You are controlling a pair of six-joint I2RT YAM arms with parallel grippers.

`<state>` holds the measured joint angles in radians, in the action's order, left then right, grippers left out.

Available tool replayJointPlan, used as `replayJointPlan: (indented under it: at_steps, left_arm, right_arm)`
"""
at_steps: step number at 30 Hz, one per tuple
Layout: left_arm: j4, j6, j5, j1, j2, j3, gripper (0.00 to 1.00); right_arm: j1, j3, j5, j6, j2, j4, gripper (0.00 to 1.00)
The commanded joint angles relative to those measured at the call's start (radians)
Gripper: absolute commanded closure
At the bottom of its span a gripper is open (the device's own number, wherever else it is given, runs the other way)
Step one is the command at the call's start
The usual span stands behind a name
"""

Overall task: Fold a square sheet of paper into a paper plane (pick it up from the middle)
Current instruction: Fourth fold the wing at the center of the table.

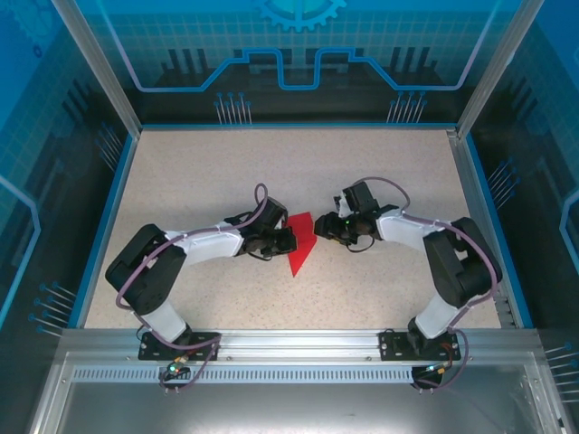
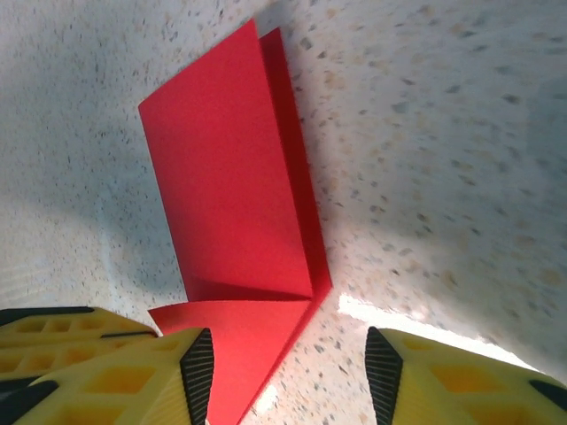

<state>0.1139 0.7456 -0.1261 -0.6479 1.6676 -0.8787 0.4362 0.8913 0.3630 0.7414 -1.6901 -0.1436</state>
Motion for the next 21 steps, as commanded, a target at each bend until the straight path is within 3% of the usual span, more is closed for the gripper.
replayJointPlan:
  at_steps: [1, 17, 21]
  left_arm:
    - [0.019, 0.031, 0.082, 0.004, 0.007, -0.014, 0.92]
    - [0.032, 0.029, 0.098, 0.004, 0.021, -0.002, 0.93]
    - [0.035, 0.027, 0.1, 0.006, 0.021, -0.002, 0.93]
  right_arm:
    - [0.004, 0.052, 0.095, -0.051, -0.062, -0.007, 0.53]
    - [0.052, 0.131, 0.185, -0.107, -0.173, -0.059, 0.53]
    - [0.059, 0.127, 0.229, -0.114, -0.174, -0.035, 0.58]
